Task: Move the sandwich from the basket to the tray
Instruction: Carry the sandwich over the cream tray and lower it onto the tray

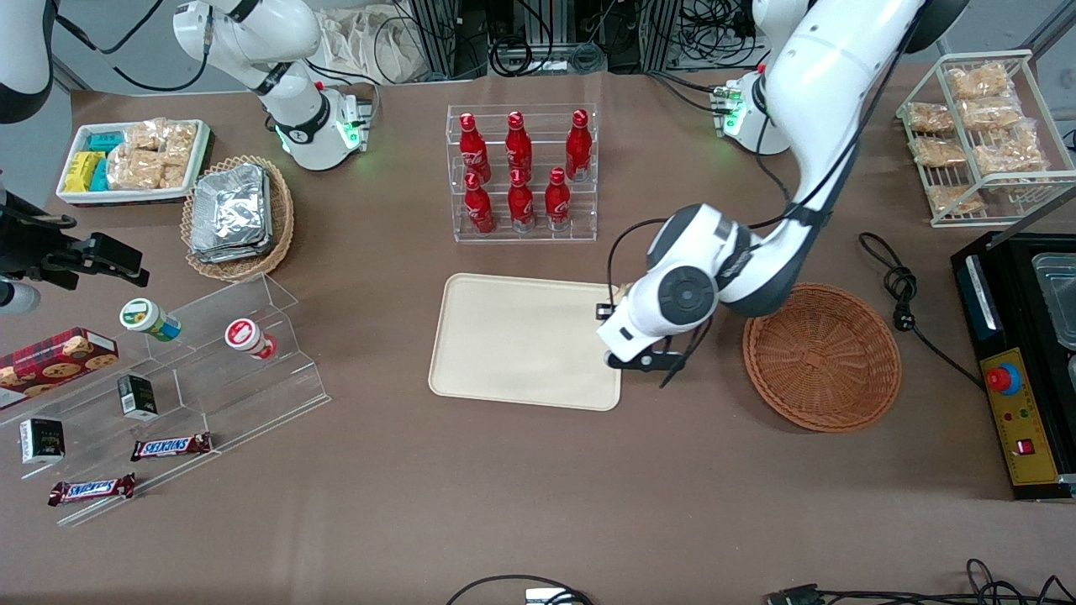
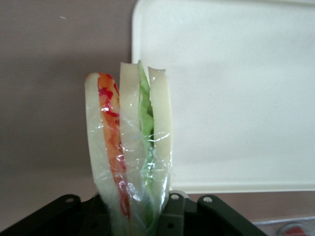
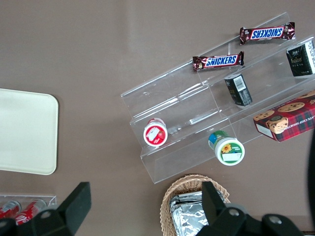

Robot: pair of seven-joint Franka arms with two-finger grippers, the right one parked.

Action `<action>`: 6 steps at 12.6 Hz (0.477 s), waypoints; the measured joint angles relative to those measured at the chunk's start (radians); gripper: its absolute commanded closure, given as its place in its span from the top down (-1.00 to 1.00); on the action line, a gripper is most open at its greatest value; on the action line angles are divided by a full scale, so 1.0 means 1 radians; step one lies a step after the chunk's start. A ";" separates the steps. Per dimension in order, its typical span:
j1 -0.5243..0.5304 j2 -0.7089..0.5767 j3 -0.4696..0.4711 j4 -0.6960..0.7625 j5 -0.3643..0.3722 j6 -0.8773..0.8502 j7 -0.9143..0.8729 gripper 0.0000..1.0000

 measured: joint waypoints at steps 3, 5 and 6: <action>-0.033 0.085 0.000 0.010 0.077 0.033 0.000 -0.53; -0.035 0.118 0.000 0.028 0.080 0.035 0.000 -0.53; -0.037 0.124 0.000 0.038 0.080 0.035 0.000 -0.54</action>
